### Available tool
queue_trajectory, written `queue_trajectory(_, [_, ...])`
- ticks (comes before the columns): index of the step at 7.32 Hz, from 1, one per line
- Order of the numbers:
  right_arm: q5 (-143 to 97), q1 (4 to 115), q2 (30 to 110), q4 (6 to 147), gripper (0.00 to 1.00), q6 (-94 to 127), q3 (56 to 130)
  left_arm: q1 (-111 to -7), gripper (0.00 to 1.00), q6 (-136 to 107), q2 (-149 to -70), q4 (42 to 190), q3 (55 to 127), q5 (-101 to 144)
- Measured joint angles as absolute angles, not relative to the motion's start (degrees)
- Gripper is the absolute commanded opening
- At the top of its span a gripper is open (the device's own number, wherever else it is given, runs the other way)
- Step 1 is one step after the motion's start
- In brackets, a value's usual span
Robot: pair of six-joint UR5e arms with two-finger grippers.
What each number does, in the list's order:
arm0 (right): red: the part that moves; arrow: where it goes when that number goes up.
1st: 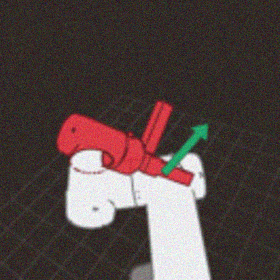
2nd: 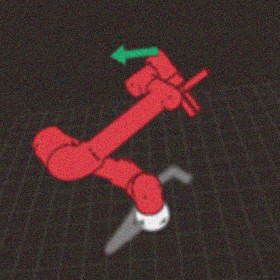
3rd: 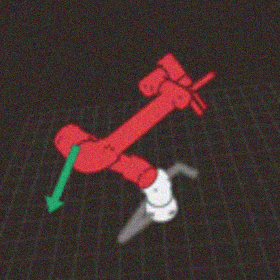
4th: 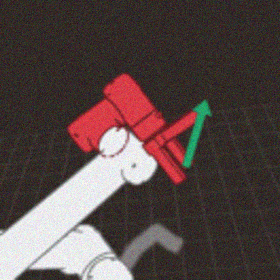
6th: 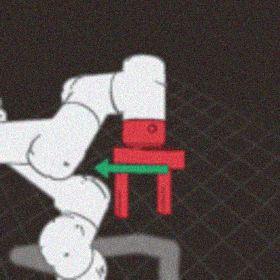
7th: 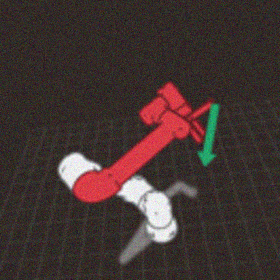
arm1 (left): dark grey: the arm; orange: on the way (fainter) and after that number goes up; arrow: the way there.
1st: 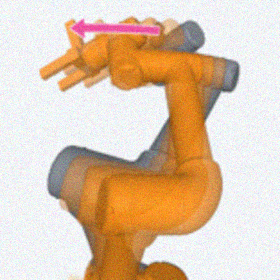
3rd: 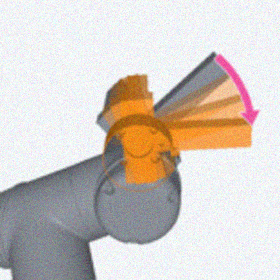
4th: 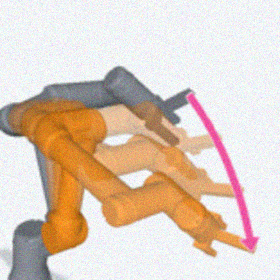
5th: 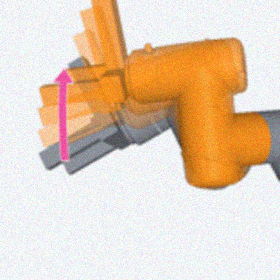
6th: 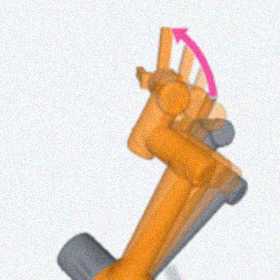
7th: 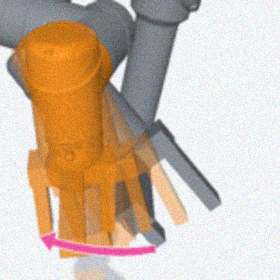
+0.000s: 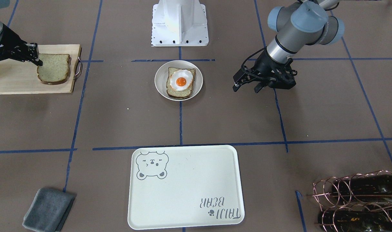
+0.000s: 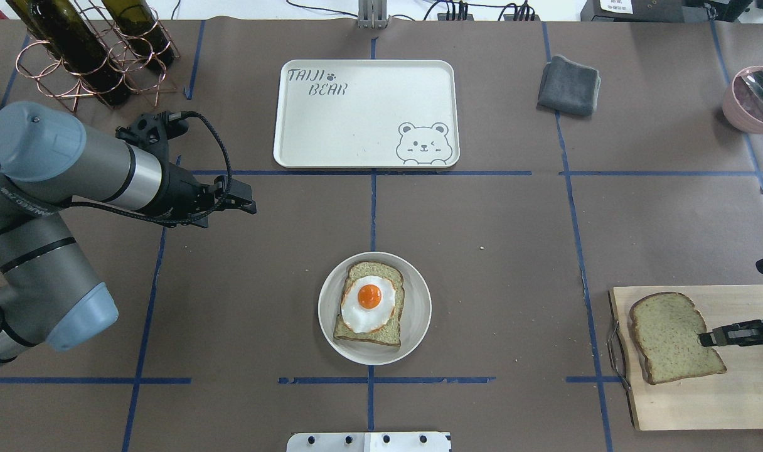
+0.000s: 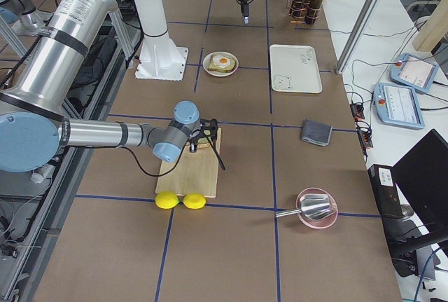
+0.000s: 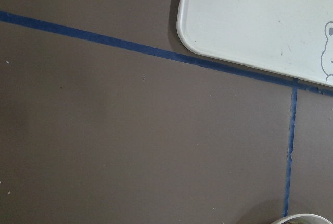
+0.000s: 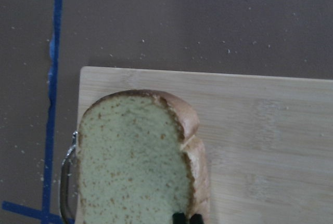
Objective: Make sandwich and place on tray
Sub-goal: 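Lift the bread slice and carry it over the egg toast plate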
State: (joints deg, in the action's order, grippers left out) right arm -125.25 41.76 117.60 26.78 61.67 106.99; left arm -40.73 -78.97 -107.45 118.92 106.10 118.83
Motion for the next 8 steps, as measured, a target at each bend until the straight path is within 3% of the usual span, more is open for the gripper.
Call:
queue_trajectory(3, [-133.3,47.4,111.7,21.8,0.00,64.8,107.1,-40.6,1.00,-79.1,-107.4,118.9,106.2,118.8])
queue_trajectory(8, [-128.0,41.8,86.1,27.8,0.00,84.7,106.5,-40.4,1.00,-79.1,-107.5,118.9,106.0,117.8])
